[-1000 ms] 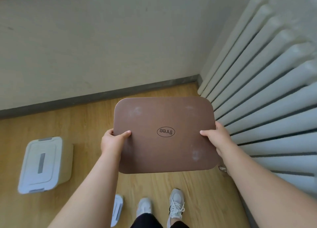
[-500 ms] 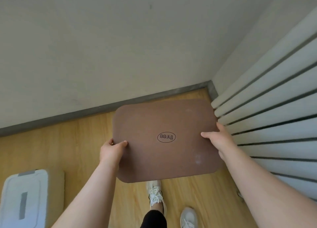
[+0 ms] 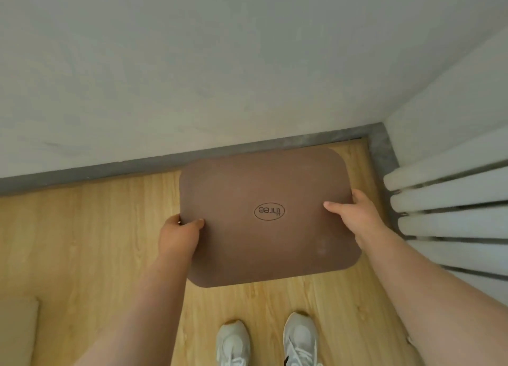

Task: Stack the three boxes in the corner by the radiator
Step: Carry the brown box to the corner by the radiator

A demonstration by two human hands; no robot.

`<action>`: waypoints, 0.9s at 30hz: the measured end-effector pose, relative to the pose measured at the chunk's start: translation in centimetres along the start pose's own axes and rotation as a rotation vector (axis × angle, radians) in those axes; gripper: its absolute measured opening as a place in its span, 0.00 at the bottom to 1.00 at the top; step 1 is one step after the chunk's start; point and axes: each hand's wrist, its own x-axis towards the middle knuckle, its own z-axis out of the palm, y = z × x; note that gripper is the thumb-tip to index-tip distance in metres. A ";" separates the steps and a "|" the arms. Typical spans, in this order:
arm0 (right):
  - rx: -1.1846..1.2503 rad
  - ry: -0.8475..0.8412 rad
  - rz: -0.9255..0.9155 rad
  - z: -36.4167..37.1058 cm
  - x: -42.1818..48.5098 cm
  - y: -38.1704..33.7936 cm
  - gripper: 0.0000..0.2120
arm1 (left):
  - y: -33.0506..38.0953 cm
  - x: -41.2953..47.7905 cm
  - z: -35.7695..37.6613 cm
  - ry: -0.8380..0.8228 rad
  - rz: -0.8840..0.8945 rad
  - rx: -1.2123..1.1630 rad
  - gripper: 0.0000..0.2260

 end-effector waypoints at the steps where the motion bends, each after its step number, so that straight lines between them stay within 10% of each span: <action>1: -0.001 0.001 0.002 0.8 1.6 0.5 0.30 | -0.4 1.5 1.0 0.008 0.003 0.008 0.21; 27: -0.165 0.072 -0.133 6.5 17.7 3.4 0.40 | -0.9 14.1 10.4 0.008 0.241 0.297 0.18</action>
